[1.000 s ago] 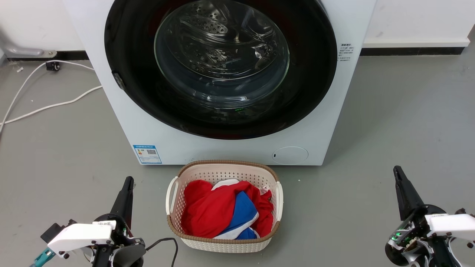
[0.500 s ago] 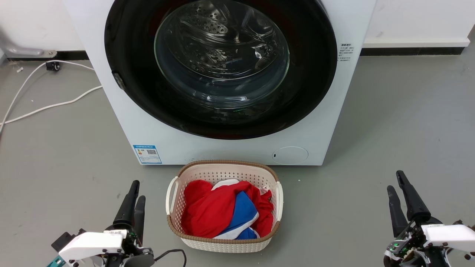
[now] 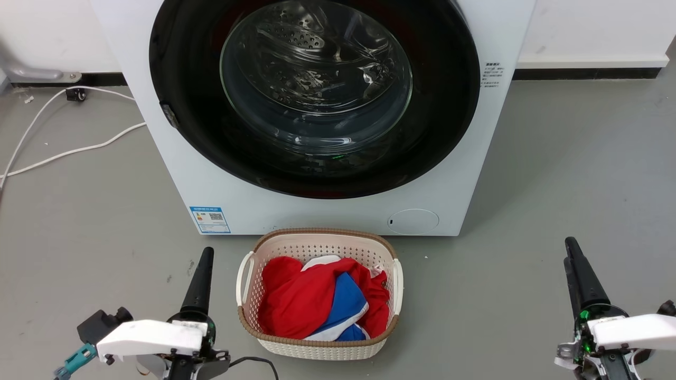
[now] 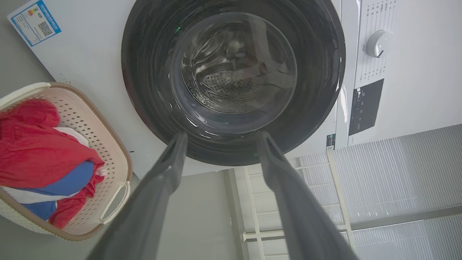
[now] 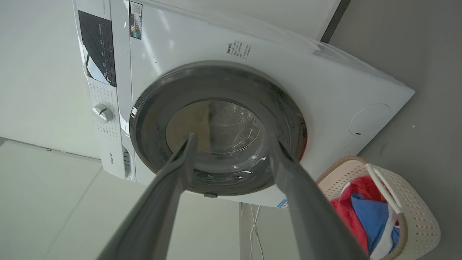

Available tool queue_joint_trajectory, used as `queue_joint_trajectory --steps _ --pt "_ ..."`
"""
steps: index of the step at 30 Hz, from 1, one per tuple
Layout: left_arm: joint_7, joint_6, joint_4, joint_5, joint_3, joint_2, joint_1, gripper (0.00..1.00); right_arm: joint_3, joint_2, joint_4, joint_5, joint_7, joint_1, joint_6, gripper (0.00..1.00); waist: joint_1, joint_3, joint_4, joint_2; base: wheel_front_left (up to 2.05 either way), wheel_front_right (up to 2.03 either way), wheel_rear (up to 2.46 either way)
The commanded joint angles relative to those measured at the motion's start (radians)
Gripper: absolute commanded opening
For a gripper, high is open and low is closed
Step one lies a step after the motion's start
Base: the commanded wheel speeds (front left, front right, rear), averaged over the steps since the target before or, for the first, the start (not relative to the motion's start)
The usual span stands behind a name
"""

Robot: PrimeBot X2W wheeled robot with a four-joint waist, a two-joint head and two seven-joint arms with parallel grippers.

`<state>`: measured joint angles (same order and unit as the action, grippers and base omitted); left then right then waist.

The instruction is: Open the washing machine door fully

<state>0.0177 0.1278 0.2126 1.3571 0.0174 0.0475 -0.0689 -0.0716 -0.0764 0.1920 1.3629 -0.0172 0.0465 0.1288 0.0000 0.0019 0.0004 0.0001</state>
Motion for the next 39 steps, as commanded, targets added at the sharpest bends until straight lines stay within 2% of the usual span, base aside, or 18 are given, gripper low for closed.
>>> queue_joint_trajectory --steps 1,9,17,29,39 --pt "-0.011 0.001 -0.025 -0.054 -0.009 0.003 -0.026 1.0 0.002 -0.007 -0.028 -0.058 0.01 0.008 0.001 1.0 0.0 0.0 0.0 -0.0001 0.0 0.0 0.0" --pt "-0.044 -0.012 -0.053 -0.282 -0.039 0.003 -0.026 1.0 0.015 -0.006 -0.06 -0.282 0.04 -0.002 0.001 1.0 0.0 0.0 -0.002 -0.0001 0.0 0.0 0.0" --pt "-0.073 -0.036 -0.071 -0.473 -0.085 0.021 -0.026 1.0 0.026 -0.007 -0.091 -0.459 0.043 -0.012 0.001 1.0 0.0 -0.002 -0.002 -0.0001 0.0 0.0 0.0" --pt "-0.113 -0.08 -0.083 -0.666 -0.148 0.062 -0.036 1.0 0.029 -0.011 -0.124 -0.656 0.031 -0.032 0.001 1.0 0.0 -0.004 -0.002 -0.0001 0.0 0.0 0.0" --pt "-0.143 -0.117 -0.088 -0.784 -0.194 0.089 -0.043 1.0 0.026 -0.01 -0.149 -0.795 0.024 -0.044 0.002 1.0 0.0 -0.006 -0.001 -0.0001 0.0 0.0 0.0"
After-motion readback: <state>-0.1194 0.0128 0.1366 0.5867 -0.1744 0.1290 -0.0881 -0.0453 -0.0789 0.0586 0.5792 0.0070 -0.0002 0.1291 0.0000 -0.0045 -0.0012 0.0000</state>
